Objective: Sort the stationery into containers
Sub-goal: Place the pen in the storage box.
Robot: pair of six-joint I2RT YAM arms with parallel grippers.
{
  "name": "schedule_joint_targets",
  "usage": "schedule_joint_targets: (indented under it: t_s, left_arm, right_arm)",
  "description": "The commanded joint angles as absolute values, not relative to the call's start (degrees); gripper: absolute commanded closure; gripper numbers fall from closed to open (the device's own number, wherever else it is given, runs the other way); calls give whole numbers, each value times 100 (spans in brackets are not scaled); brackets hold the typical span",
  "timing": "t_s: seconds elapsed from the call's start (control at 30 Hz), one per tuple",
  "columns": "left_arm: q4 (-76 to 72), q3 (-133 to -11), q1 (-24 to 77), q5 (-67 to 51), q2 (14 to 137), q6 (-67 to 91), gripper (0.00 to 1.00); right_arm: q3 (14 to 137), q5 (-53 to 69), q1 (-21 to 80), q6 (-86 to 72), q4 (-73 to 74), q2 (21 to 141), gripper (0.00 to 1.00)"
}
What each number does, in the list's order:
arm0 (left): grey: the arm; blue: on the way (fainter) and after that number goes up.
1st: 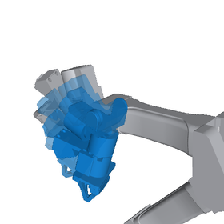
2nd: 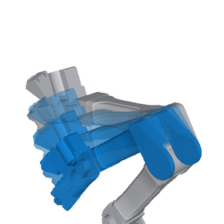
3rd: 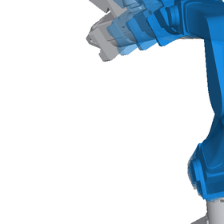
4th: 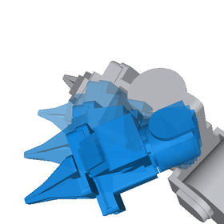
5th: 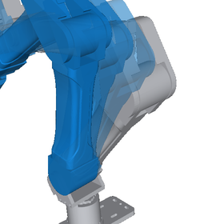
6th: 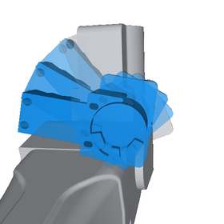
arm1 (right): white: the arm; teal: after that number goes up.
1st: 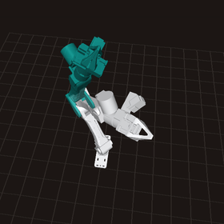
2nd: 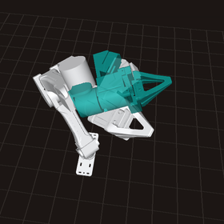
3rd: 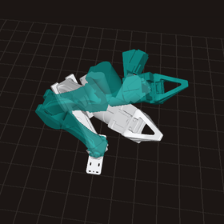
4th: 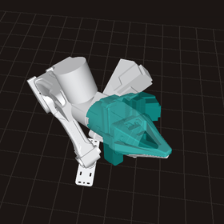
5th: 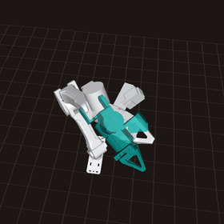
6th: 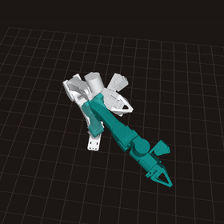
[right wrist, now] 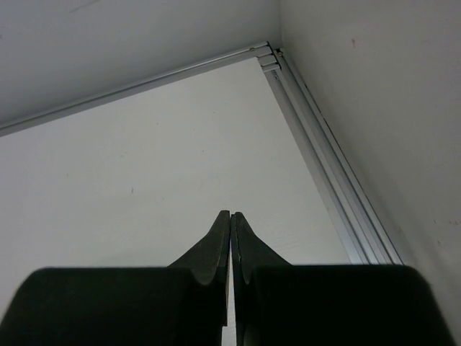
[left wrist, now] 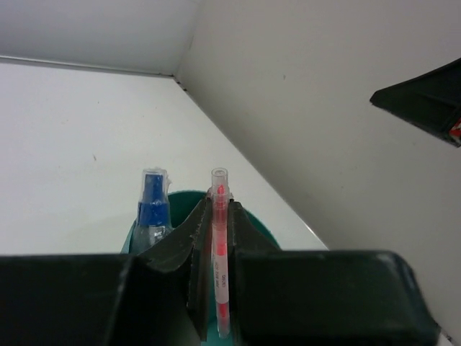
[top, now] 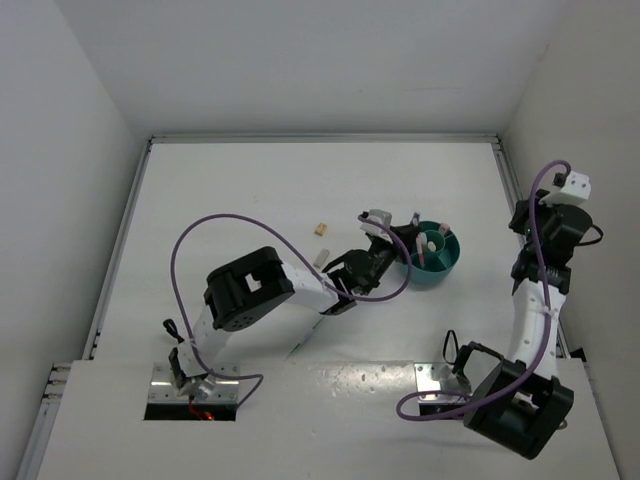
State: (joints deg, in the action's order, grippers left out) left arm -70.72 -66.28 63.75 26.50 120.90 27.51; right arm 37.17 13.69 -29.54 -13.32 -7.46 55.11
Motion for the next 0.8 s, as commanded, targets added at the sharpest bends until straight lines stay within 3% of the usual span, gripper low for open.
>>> schedule_joint_targets:
  t_s: [0.0,0.07,0.1,0.17,0.27,0.4,0.43,0.47,0.5,0.53,0.6,0.67,0.73,0.77]
  left_arm:
    - [-7357,-6812,6486,2759,12138,2892,97]
    - [-7356,-6759,6547,2760,12138,2892,71]
    - [-7209,-6759,6548,2829,12068,2892,51]
    - [-7128,-6759,6600,2900,11910,2778,35]
    - [-6997,-6707,6601,2962,11769,2716,32]
    - [-7048,-6488,6653,3076,11339,2409,35]
    - [-7049,-6408,6732,3163,10990,2286,43]
    - [-6796,-6355,6837,3268,10778,1920,52]
    - [-6472,-6354,6907,3461,10540,1768,67]
    - [-5964,-6354,6978,3907,10277,1645,100]
    - [-2319,-7444,7040,4645,9678,2409,100]
    - [1838,-8451,6611,4380,9729,3764,100]
    - [3159,-8701,6294,3530,9800,4472,97]
    - [3460,-8449,6136,3281,9713,4552,82]
  right_arm:
    - [3727,1556,-3023,-1459,-1037,5396,100]
    - [3727,1617,-3085,-1459,-1037,5396,100]
    - [3727,1678,-3085,-1511,-1037,5396,100]
    - [3727,1731,-3138,-1512,-1037,5396,100]
    - [3727,1784,-3190,-1512,-1037,5396,100]
    - [3674,1837,-3243,-1512,-1037,5283,100]
    - [3674,1837,-3243,-1512,-1037,5282,100]
    - [3674,1889,-3243,-1512,-1037,5282,100]
    - [3674,1890,-3243,-1512,-1037,5282,100]
    - [3674,1890,-3243,-1512,-1037,5230,100]
    - [3674,1942,-3295,-1512,-1037,5229,100]
    - [3674,1995,-3296,-1512,-1037,5229,100]
    - [3622,2048,-3296,-1512,-1037,5229,96]
    - [3621,2117,-3296,-1512,-1089,5290,94]
